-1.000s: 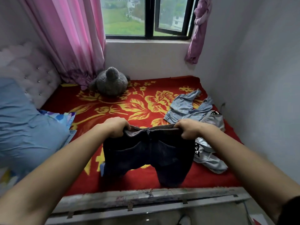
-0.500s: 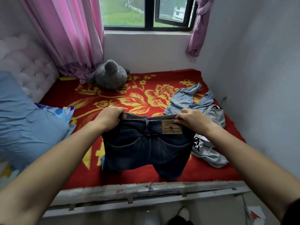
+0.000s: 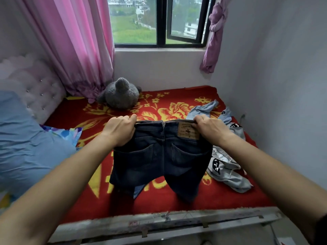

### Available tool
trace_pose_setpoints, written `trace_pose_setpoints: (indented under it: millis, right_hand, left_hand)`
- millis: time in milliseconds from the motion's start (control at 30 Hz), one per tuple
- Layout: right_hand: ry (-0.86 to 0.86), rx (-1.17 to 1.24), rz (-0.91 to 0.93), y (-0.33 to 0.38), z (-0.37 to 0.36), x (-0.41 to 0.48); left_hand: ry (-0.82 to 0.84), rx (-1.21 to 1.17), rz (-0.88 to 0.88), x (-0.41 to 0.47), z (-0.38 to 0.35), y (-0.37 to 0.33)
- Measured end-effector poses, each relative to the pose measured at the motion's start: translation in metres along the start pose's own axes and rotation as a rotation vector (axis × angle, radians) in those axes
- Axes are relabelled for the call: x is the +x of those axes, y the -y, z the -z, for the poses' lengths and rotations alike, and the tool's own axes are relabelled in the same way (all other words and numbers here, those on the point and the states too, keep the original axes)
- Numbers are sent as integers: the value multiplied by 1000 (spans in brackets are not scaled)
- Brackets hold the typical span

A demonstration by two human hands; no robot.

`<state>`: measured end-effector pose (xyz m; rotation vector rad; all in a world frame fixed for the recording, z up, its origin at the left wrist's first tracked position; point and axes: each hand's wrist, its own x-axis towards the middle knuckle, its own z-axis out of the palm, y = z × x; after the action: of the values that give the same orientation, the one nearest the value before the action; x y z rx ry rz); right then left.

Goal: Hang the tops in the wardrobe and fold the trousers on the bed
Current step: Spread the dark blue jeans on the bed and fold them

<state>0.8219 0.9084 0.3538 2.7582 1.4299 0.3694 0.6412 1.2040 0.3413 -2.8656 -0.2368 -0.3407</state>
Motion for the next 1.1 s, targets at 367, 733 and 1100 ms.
trace_pose_setpoints:
  millis: [367,733,1100]
  right_hand:
    - [380,16,44,-26,78,79]
    - [204,37,-88,-80,52,258]
    - [-695,110,-129,-151,120,408]
  left_hand:
    - [157,3,-38,54,45,63]
    - [334,45,357,224,35,107]
    - [-608,8,528,379,96,182]
